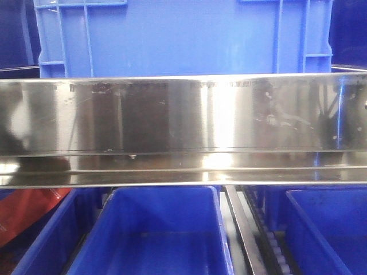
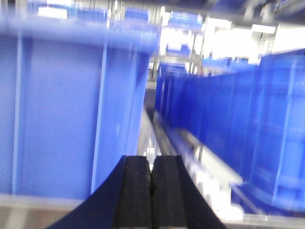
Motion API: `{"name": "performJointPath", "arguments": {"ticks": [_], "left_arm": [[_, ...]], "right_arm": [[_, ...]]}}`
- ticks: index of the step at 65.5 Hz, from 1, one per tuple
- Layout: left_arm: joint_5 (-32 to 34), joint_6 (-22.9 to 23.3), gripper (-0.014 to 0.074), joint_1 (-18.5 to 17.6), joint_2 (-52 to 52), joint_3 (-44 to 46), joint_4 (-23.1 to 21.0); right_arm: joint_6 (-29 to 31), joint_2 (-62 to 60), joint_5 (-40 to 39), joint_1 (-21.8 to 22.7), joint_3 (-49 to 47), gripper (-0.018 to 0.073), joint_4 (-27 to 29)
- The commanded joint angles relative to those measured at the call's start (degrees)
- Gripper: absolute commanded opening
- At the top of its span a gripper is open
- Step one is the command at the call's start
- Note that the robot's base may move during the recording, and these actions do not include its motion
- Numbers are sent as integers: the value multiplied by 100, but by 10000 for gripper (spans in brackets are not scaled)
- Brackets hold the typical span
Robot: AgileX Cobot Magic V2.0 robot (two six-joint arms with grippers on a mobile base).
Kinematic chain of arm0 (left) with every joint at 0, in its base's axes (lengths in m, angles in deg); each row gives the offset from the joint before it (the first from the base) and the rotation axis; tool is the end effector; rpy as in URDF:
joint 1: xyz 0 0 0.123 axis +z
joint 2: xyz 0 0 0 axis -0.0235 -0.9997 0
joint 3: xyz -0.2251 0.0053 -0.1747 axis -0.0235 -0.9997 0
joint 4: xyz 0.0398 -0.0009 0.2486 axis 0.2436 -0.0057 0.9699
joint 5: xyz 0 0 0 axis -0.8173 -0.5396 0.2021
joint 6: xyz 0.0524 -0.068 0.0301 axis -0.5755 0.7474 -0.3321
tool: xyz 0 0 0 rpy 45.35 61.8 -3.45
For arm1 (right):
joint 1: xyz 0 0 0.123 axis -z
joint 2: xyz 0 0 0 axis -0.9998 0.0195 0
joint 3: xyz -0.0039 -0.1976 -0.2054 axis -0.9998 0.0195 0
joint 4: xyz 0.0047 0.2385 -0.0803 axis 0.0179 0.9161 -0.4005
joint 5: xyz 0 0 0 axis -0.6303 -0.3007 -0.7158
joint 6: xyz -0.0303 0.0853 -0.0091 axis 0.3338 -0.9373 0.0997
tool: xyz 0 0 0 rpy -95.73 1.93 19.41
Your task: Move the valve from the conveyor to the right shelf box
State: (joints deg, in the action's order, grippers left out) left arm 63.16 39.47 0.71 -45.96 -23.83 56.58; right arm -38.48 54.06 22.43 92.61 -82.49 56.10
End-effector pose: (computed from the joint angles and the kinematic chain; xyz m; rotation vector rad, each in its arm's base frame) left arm 0.0552 -0.0005 0.2230 -0.0635 1.4465 -0.0904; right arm 0.0554 -0.0042 0.2198 0.0651 1.4095 -0.0418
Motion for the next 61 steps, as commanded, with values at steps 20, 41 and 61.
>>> {"name": "performJointPath", "arguments": {"ticks": [20, 41, 61], "left_arm": [[313, 4, -111, 24, 37, -149, -14], [313, 4, -111, 24, 37, -149, -14], [313, 4, -111, 24, 37, -149, -14]], "right_arm": [[41, -18, -124, 25, 0, -167, -26], [41, -18, -124, 25, 0, -167, -26], [41, -18, -124, 25, 0, -167, -26]]}}
